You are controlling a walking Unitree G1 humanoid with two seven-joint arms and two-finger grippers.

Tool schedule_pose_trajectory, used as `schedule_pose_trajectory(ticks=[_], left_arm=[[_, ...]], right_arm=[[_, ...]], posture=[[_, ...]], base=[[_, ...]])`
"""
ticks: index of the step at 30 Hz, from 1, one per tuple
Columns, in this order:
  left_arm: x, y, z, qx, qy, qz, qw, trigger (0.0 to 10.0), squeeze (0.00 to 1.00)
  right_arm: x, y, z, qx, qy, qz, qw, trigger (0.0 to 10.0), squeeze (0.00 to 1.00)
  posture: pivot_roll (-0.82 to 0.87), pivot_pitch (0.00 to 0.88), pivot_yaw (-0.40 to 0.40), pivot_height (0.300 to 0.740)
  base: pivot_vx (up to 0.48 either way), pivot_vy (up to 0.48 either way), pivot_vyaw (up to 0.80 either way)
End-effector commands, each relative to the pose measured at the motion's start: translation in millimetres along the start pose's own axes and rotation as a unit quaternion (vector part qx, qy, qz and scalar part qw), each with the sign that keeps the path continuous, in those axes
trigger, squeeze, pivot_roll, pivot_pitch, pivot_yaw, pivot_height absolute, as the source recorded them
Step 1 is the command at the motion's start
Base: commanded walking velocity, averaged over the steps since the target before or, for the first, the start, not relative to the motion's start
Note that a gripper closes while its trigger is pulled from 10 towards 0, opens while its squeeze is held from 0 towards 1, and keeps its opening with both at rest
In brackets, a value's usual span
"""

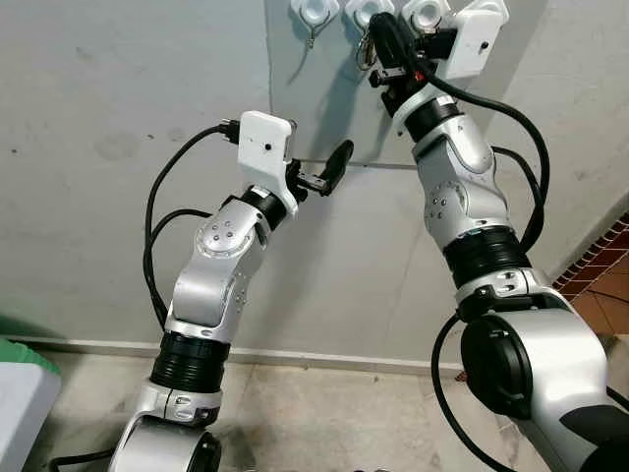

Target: Hang keys on a hook

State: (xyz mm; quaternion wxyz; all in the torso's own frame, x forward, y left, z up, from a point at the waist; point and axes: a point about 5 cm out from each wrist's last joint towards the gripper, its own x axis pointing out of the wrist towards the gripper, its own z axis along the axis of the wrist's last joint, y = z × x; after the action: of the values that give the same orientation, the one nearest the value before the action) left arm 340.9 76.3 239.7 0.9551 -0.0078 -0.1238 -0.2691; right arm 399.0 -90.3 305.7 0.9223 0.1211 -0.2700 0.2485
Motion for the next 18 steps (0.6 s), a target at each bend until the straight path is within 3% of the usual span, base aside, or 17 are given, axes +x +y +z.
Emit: schedule_pose_trajectory(ticks=[1, 6, 18], left_arm=[[-0.4, -2.3, 3.8, 0.003, -0.005, -0.006, 1.0, 10.0, 0.0], [-1.2, -2.5, 3.2, 0.001, -0.003, -0.004, 1.0, 10.0, 0.0], [-1.6, -1.7, 4.2, -0.001, -0.003, 0.0, 1.0, 10.0, 0.0]], right_arm=[[5.8, 1.9, 9.7, 0.001, -0.018, 0.007, 1.0, 10.0, 0.0], [7.3, 0.9, 9.4, 0.024, -0.015, -0.008, 1.0, 10.0, 0.0], [10.1, -2.1, -1.2, 0.037, 0.036, -0.112, 0.992, 10.0, 0.0]], posture=[[0.02, 0.086, -0.045, 0.74], [0.02, 0.095, -0.043, 0.74], [0.02, 0.102, -0.042, 0.74]], base=[[0.0, 0.0, 0.0], [0.0, 0.0, 0.0], [0.0, 0.0, 0.0]])
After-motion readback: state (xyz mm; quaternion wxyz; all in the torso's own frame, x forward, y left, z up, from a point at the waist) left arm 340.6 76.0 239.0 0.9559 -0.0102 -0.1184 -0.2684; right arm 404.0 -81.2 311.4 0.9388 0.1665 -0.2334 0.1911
